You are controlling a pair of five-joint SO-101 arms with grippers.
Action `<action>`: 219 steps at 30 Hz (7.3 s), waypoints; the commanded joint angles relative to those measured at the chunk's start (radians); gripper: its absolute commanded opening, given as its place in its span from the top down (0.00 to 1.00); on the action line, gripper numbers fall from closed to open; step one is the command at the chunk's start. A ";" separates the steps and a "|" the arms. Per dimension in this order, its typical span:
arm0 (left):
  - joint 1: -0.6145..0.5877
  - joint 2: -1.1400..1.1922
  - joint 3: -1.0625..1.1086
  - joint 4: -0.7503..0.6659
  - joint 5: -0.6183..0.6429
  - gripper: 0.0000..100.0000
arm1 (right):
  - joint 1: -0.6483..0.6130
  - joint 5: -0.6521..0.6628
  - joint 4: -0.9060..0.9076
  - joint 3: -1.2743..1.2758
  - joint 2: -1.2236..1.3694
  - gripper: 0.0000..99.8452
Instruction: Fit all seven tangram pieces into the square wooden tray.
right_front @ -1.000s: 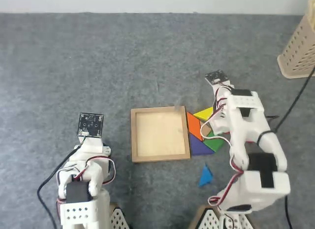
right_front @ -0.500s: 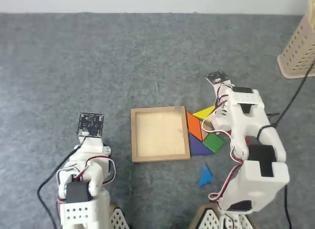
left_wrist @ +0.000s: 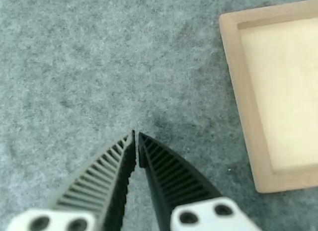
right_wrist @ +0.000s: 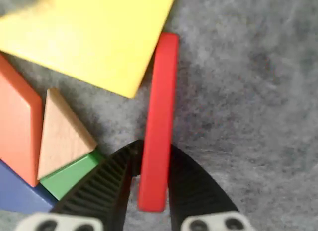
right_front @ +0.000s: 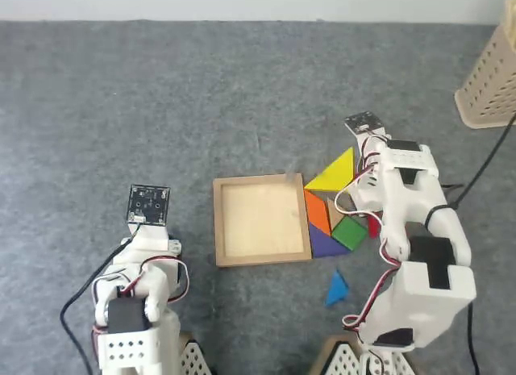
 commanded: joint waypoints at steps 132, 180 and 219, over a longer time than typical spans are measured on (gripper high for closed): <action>0.000 -0.020 -0.007 0.008 -0.005 0.99 | -0.837 -0.276 -0.433 0.275 -0.305 0.99; 0.000 -0.020 -0.007 0.008 -0.005 0.99 | -0.177 -0.629 0.081 -0.474 0.242 0.68; 0.000 -0.020 -0.007 0.008 -0.005 0.99 | 0.076 -0.261 0.404 -0.786 0.390 0.72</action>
